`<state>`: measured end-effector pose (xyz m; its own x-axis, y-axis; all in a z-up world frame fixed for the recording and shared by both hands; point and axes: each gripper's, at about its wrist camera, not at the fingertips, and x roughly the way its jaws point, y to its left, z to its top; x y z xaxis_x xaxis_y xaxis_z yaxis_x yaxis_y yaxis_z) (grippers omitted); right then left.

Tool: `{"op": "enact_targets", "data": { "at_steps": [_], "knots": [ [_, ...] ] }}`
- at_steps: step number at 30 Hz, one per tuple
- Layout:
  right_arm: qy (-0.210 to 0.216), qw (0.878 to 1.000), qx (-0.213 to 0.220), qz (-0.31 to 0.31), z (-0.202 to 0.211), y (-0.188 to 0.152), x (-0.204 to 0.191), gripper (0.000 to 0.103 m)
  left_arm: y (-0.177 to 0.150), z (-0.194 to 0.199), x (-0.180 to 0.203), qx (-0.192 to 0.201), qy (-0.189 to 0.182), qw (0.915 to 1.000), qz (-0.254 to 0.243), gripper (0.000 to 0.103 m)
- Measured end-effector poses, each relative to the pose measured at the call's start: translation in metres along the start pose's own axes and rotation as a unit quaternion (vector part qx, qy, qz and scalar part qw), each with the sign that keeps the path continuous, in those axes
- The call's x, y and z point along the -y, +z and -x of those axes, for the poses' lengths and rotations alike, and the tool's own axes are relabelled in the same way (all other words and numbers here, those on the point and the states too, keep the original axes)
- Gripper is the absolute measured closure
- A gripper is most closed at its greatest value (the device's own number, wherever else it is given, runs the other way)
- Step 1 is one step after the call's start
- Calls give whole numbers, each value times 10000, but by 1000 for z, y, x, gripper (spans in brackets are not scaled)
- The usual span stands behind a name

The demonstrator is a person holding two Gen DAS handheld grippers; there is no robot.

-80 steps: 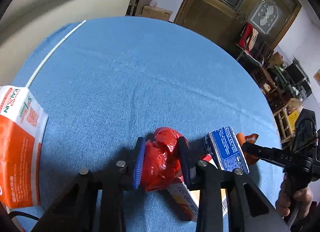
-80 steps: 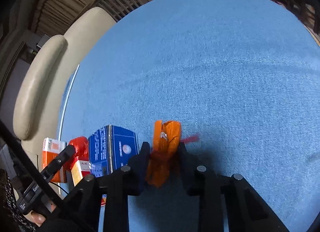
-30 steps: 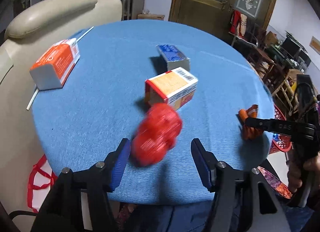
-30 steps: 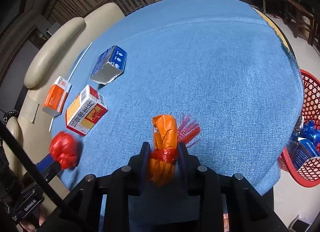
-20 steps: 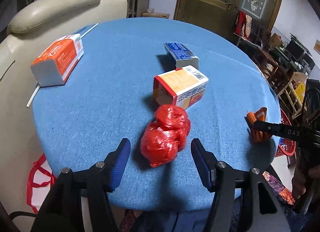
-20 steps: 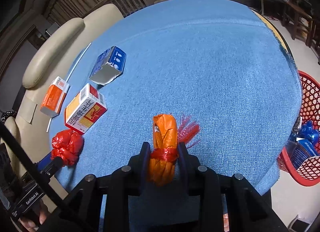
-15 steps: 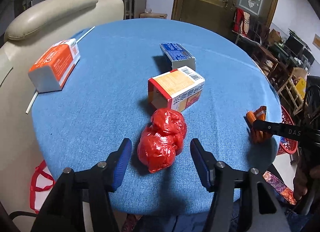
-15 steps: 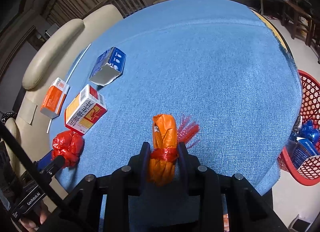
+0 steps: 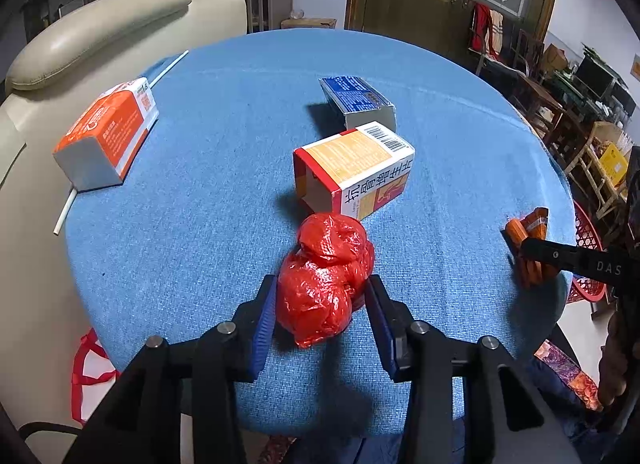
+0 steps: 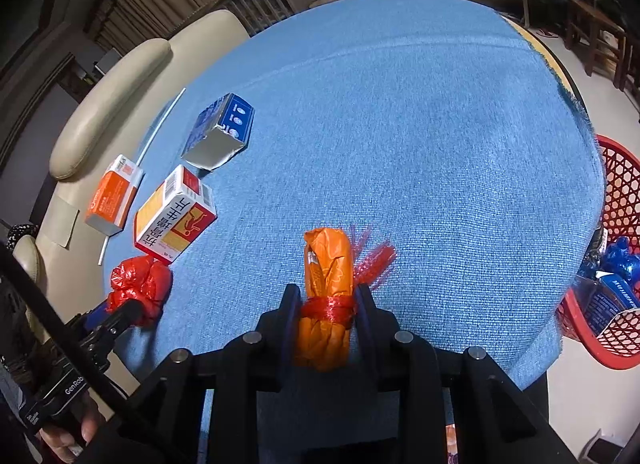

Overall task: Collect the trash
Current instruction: 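Grasp the orange-wrapped bundle with the right tool while the left tool grasps the red bag, then carry the orange bundle and red bag over the red wastebasket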

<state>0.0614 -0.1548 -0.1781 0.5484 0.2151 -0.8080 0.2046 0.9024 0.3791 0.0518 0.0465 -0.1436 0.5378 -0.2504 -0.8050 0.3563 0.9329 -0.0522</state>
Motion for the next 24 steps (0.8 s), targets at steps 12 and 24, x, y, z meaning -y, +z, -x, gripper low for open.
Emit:
{"op": "enact_targets", "data": {
  "at_steps": [12, 24],
  "knots": [
    [91, 9999, 63, 112, 1, -3, 1, 71, -4, 4, 10, 140, 151, 9994, -260, 68],
    [283, 9993, 218, 102, 11, -4, 10, 73, -4, 19, 6, 247, 76, 9996, -143, 70]
  ]
}}
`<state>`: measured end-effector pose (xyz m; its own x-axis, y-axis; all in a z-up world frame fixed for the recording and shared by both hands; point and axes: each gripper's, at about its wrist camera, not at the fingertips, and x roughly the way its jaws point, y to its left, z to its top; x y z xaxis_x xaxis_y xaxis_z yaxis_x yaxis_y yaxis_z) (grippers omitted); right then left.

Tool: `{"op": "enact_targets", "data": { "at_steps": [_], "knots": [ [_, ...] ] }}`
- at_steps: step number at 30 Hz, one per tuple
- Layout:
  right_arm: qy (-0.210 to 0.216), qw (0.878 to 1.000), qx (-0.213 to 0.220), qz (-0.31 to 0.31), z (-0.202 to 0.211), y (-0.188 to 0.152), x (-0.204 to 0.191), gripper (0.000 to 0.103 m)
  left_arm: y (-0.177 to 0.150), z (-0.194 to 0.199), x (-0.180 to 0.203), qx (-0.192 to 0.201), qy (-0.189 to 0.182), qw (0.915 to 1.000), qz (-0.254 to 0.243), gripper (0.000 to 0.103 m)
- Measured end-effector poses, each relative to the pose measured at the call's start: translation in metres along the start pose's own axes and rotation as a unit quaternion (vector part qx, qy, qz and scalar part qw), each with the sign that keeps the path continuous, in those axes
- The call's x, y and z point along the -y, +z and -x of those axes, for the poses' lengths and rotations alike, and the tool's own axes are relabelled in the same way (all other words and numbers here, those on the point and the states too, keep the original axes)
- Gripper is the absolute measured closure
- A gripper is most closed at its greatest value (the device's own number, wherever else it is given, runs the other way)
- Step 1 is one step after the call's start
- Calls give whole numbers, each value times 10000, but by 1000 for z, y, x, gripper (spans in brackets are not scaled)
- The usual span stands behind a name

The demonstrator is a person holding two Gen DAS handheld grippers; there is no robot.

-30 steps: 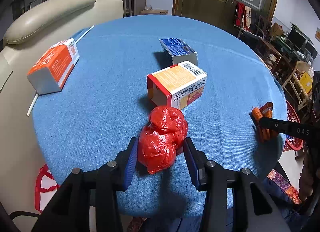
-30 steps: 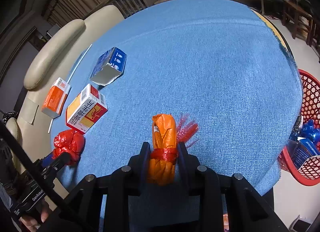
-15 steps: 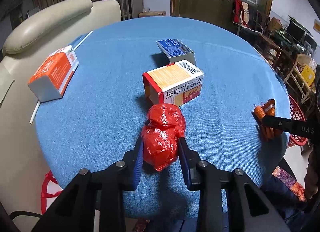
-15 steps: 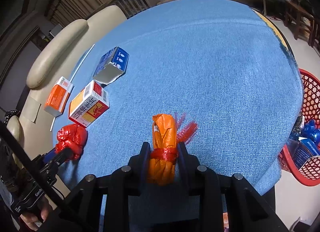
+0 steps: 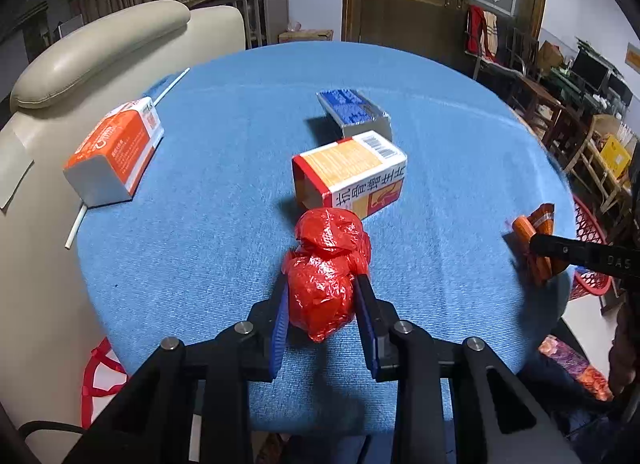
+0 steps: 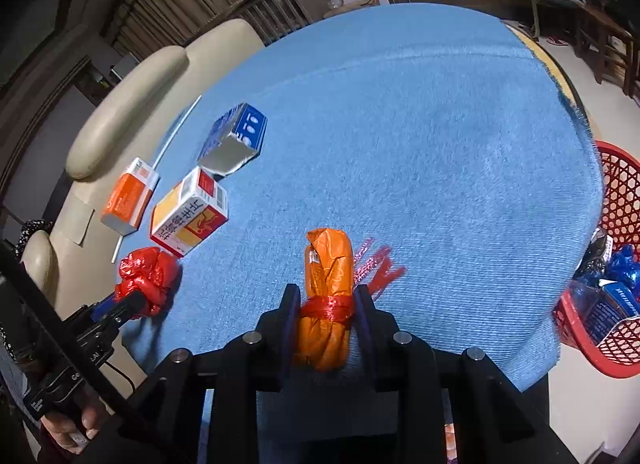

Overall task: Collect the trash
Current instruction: 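Carry the orange bundle and red bag over the red wastebasket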

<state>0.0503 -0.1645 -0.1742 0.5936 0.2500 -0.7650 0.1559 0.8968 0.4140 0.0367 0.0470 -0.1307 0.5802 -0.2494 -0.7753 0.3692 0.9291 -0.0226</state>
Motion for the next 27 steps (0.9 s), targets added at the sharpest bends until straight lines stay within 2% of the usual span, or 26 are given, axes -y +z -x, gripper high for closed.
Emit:
{"op": "enact_targets", "data": {
  "at_steps": [6, 13, 20, 27],
  "knots": [
    [105, 9996, 108, -223, 9, 1, 10, 73, 10, 24, 10, 251, -131, 9996, -51, 70],
    [143, 9988, 427, -167, 31, 1, 10, 73, 26, 46, 32, 504, -299, 9980, -255, 70],
    [117, 9970, 760, -89, 61, 1, 17, 73, 38, 49, 55, 631, -352, 9960, -519, 70],
    [83, 9932, 1112, -325, 91, 5, 39, 73, 52, 50, 85, 718, -461, 9927, -848, 70]
  ]
}}
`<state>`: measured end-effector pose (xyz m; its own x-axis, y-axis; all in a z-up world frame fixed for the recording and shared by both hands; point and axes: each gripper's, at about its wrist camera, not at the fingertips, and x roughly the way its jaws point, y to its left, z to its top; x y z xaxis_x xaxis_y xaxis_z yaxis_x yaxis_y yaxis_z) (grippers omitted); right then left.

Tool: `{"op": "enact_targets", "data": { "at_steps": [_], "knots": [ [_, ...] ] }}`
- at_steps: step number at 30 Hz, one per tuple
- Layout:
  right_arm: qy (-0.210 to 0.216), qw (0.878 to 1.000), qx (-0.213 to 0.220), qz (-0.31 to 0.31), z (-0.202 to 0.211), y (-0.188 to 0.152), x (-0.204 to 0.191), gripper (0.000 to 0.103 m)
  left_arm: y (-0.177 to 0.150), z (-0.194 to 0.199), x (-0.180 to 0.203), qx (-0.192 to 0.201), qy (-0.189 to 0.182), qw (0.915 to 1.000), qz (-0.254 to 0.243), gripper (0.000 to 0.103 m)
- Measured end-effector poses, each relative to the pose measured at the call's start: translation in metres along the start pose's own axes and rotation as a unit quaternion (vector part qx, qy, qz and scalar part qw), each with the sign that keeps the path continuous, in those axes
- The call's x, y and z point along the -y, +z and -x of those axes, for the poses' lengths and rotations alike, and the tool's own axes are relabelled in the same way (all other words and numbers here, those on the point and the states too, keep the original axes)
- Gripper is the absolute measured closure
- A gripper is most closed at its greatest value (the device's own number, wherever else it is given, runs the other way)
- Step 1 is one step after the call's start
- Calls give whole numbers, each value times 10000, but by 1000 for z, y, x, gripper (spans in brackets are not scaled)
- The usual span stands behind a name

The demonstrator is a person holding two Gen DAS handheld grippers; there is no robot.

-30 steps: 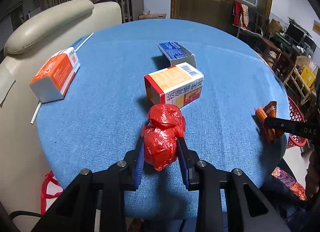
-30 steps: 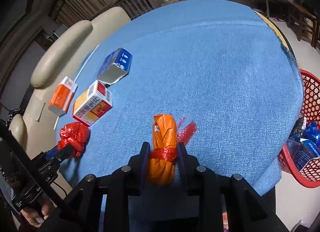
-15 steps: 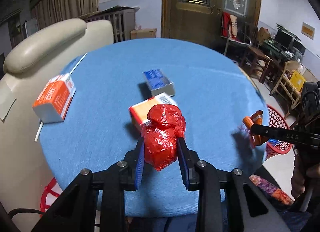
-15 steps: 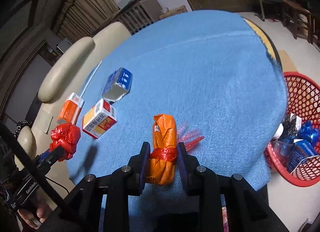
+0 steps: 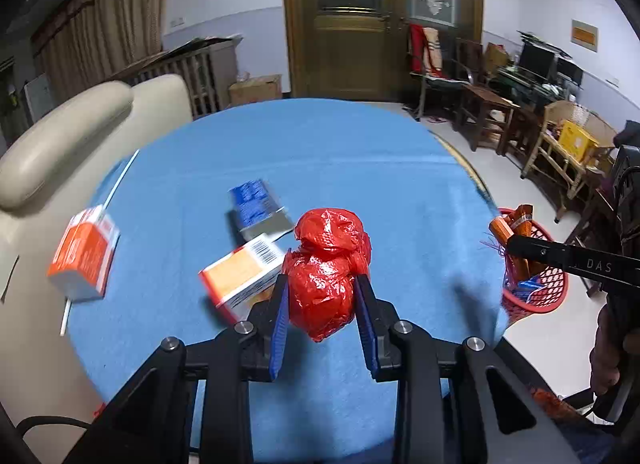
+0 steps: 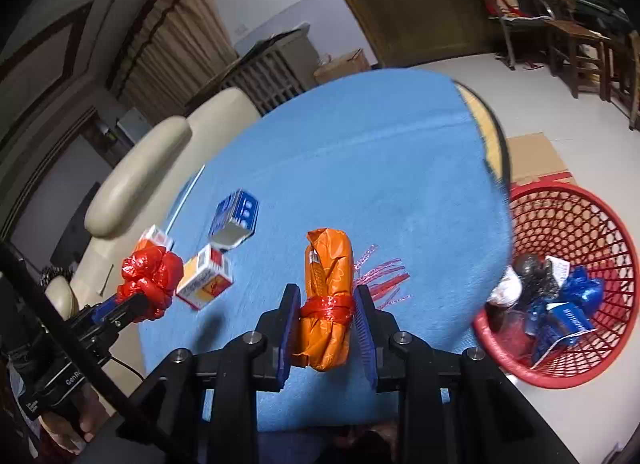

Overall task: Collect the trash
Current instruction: 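Carry the orange bundle and red bag over the red wastebasket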

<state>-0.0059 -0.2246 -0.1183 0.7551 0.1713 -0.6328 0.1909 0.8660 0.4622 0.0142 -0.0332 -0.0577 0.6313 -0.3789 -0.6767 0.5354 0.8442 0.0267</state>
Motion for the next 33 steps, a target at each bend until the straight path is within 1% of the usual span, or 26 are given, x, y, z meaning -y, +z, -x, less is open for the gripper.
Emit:
{"op": "enact_targets", "data": {
  "at_steps": [4, 17, 25, 33],
  "knots": [
    [-66, 9998, 169, -38, 13, 5, 9, 73, 14, 0, 20, 148, -45, 9996, -220, 70],
    [-205, 9970, 645, -370, 55, 13, 42, 73, 42, -1, 88, 358, -86, 9948, -949, 70],
    [-327, 9934, 898, -639, 83, 15, 69, 73, 54, -2, 124, 438, -152, 9903, -1309, 70],
    [-386, 9906, 1001, -844, 98, 13, 89, 73, 60, -8, 151, 406, -264, 9873, -1514, 70]
  ]
}}
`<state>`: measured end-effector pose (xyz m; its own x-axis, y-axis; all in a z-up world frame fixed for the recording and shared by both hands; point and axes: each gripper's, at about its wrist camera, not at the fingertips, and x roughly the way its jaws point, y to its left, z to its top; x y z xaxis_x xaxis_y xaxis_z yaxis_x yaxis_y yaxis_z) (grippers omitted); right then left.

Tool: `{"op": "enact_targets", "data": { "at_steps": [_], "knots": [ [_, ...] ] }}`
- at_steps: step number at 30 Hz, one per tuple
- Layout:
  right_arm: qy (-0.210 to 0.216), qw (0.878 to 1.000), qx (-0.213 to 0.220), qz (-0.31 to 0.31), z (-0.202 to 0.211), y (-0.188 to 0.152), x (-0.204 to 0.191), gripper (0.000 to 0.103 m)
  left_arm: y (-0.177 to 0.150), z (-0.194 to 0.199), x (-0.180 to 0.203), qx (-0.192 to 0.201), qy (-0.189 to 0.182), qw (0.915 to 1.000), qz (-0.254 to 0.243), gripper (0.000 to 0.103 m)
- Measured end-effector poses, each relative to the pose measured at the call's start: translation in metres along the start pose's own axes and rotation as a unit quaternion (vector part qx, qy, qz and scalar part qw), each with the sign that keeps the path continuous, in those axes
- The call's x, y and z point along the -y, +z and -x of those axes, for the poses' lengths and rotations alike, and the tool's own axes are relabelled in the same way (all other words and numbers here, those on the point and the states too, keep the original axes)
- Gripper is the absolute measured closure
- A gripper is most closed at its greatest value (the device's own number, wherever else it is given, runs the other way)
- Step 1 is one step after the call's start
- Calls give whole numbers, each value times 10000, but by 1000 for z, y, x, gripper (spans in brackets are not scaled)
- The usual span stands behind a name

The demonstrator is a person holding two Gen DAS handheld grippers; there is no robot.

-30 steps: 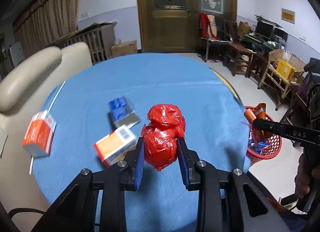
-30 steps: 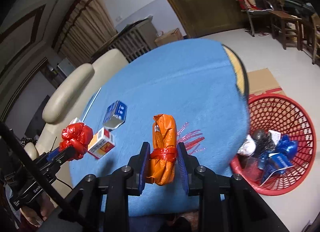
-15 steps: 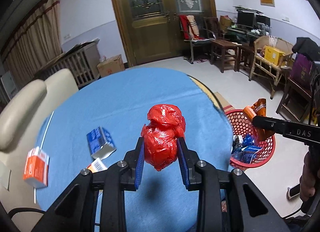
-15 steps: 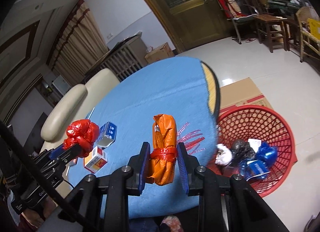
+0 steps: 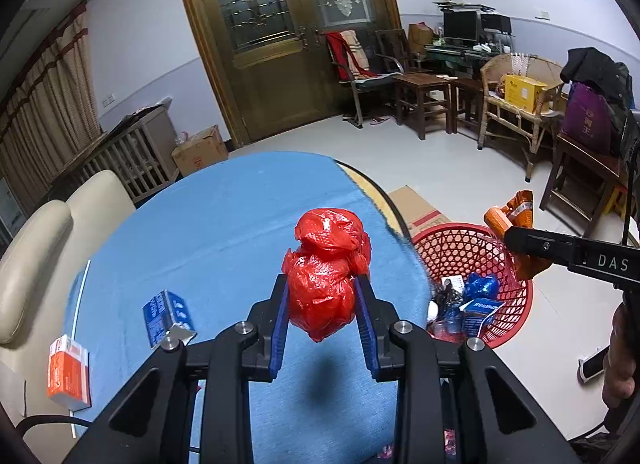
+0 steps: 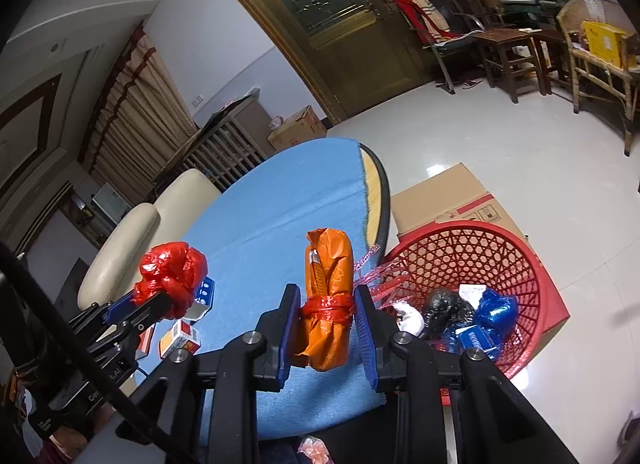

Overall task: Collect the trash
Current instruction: 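Carry the orange bundle and red bag over the red wastebasket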

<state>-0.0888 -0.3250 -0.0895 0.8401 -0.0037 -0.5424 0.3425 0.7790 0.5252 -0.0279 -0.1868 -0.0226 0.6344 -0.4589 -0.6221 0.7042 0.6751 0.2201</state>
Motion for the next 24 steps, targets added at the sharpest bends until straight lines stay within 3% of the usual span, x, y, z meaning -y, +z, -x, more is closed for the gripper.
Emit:
{"op": "enact_targets", "data": {
  "at_steps": [24],
  "knots": [
    [-432, 9958, 171, -786, 18, 11, 78, 73, 21, -53, 77, -512, -1057, 9920, -464, 70]
  ]
}}
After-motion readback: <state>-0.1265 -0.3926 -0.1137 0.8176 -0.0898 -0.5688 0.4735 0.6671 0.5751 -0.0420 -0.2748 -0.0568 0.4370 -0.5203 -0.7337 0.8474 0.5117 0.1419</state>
